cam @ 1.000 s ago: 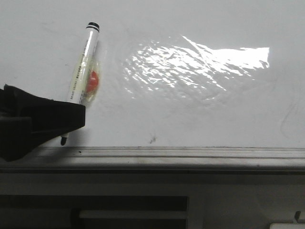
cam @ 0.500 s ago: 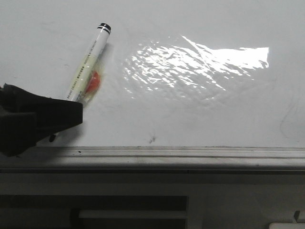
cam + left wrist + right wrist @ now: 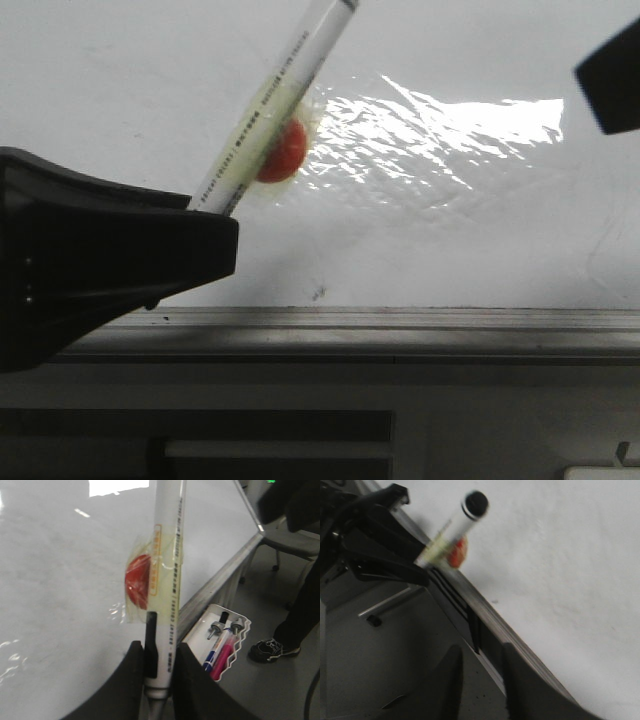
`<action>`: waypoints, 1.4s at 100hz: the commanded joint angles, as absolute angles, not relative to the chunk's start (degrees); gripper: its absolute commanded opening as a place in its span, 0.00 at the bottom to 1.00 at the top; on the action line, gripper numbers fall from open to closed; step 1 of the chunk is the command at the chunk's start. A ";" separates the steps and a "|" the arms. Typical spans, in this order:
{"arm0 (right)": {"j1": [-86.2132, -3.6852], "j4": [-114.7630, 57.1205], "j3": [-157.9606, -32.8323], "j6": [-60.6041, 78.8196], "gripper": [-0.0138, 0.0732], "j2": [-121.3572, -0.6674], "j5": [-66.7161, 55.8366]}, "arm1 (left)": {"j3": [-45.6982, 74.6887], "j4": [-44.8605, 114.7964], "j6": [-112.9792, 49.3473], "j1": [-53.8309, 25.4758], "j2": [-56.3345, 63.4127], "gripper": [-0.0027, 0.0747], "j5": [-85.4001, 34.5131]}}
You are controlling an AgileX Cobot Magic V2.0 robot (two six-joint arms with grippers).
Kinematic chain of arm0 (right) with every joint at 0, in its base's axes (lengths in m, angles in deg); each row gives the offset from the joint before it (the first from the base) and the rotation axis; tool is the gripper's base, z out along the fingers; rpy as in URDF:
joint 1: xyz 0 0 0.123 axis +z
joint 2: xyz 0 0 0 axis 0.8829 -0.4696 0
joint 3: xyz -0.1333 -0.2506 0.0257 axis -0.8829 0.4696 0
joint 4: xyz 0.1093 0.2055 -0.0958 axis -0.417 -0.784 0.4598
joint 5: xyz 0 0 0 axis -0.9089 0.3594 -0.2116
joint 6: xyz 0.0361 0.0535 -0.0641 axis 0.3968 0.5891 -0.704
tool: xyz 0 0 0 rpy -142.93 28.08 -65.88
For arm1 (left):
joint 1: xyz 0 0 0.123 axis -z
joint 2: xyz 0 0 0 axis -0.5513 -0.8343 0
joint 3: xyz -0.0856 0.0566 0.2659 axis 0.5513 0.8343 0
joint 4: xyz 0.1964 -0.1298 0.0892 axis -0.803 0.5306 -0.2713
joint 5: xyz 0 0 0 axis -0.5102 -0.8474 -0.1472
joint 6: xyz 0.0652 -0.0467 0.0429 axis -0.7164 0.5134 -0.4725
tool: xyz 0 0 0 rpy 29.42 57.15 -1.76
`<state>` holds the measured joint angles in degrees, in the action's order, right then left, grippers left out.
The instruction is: Write number 9 on whiteboard
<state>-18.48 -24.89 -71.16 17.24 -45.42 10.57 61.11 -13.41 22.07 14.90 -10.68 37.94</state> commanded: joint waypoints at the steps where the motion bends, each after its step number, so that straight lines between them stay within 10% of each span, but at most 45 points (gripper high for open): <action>1: -15.32 -25.58 -75.17 16.24 0.53 -47.89 5.32 | 59.68 -17.53 22.02 15.24 -8.52 0.01 43.28; 54: -11.64 -31.79 -81.01 16.45 0.53 -57.35 7.27 | 59.68 -25.71 19.08 15.24 -7.57 0.01 44.79; 80: -11.64 -31.84 -81.14 16.45 0.15 -56.88 7.01 | 59.68 -25.71 19.08 15.24 -7.57 0.01 44.69; 107: -11.64 -31.63 -81.14 16.32 0.08 -56.88 7.25 | 59.98 -23.12 19.56 14.99 -6.82 0.41 44.69; 140: -15.01 -31.58 -82.41 16.72 0.10 -55.61 3.84 | 60.94 2.68 10.41 14.91 10.84 0.43 28.90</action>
<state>-13.43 -31.77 -79.54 17.11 -56.63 8.33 62.02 -5.71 13.37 14.90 5.98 29.71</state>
